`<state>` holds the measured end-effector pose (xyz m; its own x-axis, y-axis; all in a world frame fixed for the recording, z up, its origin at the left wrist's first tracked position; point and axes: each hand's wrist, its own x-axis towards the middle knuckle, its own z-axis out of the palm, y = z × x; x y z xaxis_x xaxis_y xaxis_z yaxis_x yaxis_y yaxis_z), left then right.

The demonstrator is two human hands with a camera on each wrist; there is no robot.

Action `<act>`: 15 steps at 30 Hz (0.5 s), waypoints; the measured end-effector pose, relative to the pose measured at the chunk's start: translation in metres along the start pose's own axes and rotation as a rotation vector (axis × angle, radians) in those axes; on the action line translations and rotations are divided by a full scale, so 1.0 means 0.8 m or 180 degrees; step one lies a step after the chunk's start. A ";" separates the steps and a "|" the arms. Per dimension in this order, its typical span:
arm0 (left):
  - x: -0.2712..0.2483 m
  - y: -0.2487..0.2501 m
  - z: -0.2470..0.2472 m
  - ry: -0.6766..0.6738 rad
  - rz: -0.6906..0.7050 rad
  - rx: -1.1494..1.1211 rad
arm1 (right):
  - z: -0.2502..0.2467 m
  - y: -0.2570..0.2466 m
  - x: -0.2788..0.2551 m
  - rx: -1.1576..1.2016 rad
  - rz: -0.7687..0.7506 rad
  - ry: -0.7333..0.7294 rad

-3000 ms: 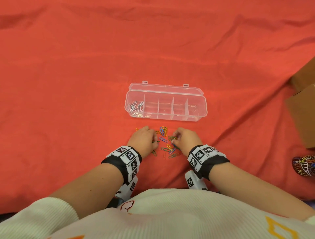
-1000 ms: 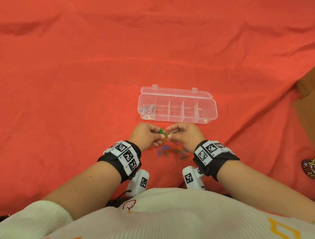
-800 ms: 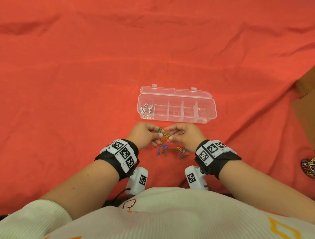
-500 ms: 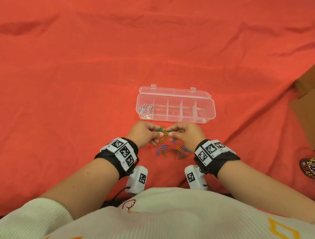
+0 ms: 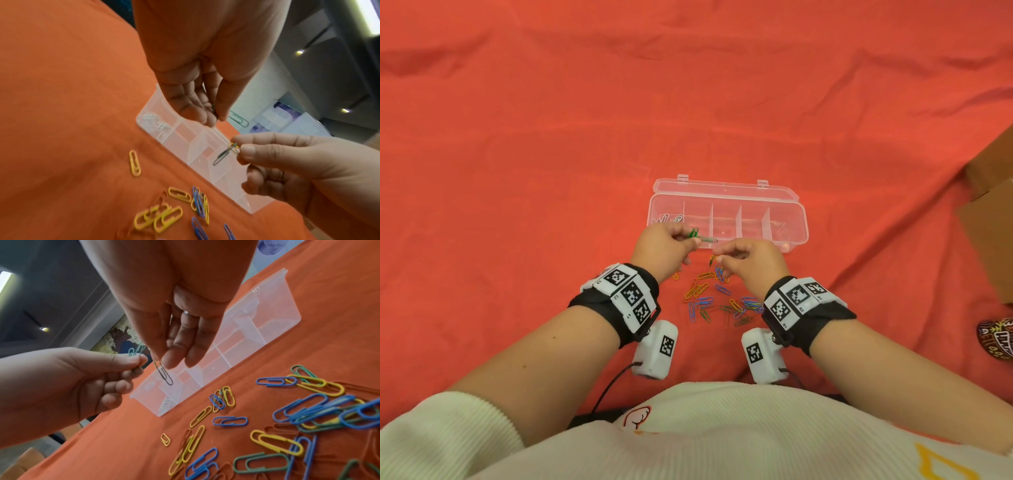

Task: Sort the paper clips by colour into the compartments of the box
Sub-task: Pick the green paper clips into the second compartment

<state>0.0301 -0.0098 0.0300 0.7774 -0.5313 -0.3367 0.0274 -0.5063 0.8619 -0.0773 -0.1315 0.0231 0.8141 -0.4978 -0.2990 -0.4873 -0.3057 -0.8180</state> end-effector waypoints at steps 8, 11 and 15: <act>0.029 0.030 -0.004 0.0186 0.0322 0.0952 | -0.010 -0.009 0.010 0.0114 0.0181 0.0225; 0.030 0.031 -0.001 -0.0117 0.0229 0.1066 | -0.012 -0.014 0.015 0.0227 0.0168 0.0227; 0.028 0.024 -0.002 -0.0050 0.0353 0.1256 | -0.013 -0.014 0.020 0.0333 0.0178 0.0230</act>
<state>0.0490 -0.0303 0.0398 0.7523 -0.6060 -0.2584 -0.3015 -0.6654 0.6828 -0.0617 -0.1441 0.0327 0.7599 -0.5700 -0.3124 -0.4927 -0.1915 -0.8489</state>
